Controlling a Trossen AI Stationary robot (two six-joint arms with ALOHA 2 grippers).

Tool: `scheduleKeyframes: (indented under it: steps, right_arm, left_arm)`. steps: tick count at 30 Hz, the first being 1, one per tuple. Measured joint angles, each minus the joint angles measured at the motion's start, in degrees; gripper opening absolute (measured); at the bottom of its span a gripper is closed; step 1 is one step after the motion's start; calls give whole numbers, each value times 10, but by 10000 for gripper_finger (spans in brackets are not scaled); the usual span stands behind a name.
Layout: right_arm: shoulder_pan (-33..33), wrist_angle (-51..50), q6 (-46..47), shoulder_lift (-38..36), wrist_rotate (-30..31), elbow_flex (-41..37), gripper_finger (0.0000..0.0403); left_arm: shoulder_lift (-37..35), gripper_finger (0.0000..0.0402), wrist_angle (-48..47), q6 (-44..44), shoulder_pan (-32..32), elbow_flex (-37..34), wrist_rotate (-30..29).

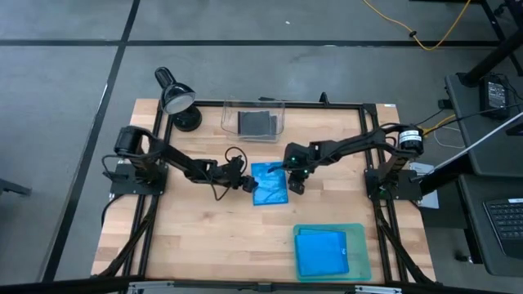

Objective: Pick & place jewel cases by type
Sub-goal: Put the blue cd case into the green bin

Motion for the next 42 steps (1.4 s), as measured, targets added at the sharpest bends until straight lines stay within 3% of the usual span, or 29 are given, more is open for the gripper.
scheduleKeyframes:
  steps: [9,20,25,36,42]
  right_arm:
    - [-2,1,-7,25,-32,2,5]
    - [-2,9,-20,25,-30,1,5]
    - [-2,40,-18,31,-25,1,5]
    - [-2,60,-4,32,-25,0,5]
    - [-2,60,-2,32,-26,0,5]
  left_arm:
    - [43,219,-12,21,10,48,7]
    - [-5,213,-5,44,13,46,-43]
    - [-32,212,66,72,9,57,3]
    - [-30,203,-13,61,12,72,4]
    - [-30,176,-69,27,13,72,6]
